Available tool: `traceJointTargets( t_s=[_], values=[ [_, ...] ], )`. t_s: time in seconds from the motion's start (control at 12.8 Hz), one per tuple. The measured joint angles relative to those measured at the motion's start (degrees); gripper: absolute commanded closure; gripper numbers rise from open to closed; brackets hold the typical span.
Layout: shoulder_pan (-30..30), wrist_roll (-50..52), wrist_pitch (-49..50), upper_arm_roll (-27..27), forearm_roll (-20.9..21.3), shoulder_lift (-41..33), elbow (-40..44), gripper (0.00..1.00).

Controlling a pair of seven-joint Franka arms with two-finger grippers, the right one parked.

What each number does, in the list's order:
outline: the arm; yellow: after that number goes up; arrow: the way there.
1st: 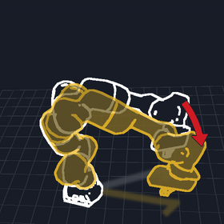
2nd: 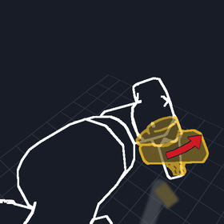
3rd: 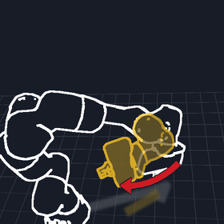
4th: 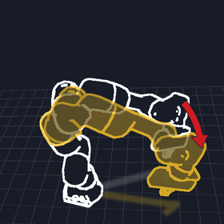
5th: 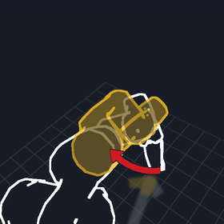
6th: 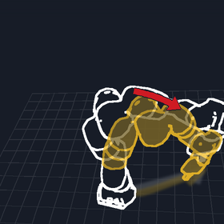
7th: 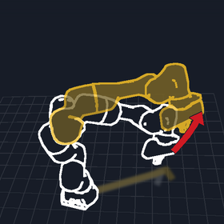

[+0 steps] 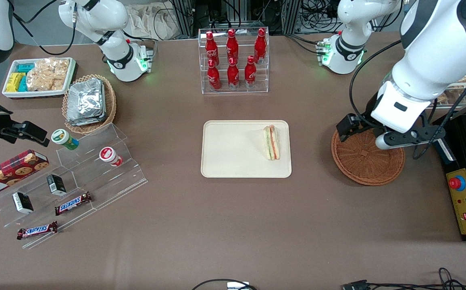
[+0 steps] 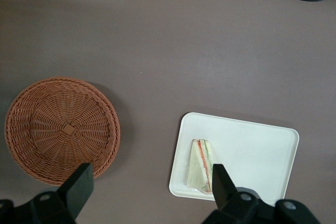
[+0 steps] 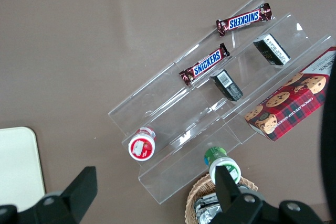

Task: Place sandwich from basket to tray

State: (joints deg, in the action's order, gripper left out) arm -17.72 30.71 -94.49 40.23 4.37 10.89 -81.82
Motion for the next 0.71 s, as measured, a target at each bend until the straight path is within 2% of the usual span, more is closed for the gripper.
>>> traceJointTargets(
  t_s=[0.16,0.24,0.47,0.63,0.71],
  values=[
    [0.7,-4.2,2.9,-2.4,0.0,-0.1,0.1,0.00],
    [2.6,-5.8,4.3,-6.2,0.0,-0.1,0.3,0.00],
    [13.1,-10.4,5.1,-22.4,-0.1,-1.2,0.5,0.00],
    [15.6,-10.8,5.2,-26.4,-0.6,-4.5,-2.2,0.00],
    [16.1,-10.8,4.9,-27.8,-2.2,-7.2,-5.0,0.00]
  ],
)
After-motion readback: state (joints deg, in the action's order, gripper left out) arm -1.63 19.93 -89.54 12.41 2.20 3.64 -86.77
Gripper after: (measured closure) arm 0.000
